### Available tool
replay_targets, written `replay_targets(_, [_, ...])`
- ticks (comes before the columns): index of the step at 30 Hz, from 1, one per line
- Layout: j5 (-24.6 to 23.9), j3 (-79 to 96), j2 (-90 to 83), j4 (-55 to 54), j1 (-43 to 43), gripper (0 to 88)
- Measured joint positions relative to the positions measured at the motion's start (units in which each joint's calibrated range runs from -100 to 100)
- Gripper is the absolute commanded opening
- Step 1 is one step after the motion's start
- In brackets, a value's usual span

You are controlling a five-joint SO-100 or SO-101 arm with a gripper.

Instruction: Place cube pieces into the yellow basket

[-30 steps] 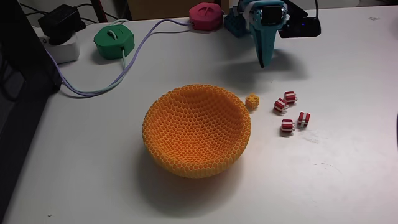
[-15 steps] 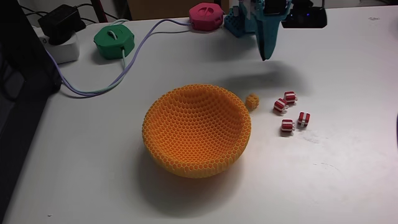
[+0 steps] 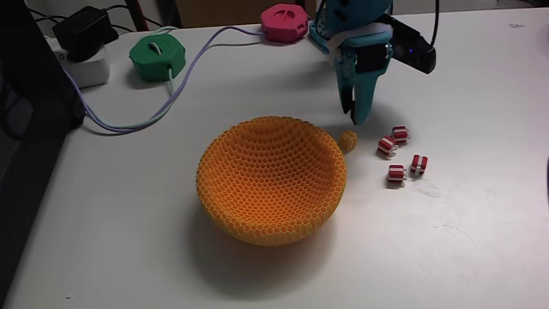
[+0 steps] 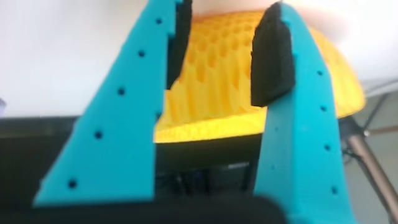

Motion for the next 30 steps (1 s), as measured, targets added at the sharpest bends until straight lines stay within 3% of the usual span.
replay_targets(17, [2.34, -8.18, 18.99, -5.99, 1.06, 20.6])
replay_targets(19, [2.44, -8.37, 19.97, -6.77, 0.77, 18.0])
replay_targets(24, [3.37, -9.66, 21.35, -8.21, 0.97, 0.1])
replay_targets(30, [3.61, -11.13, 20.95, -6.77, 0.97, 0.1])
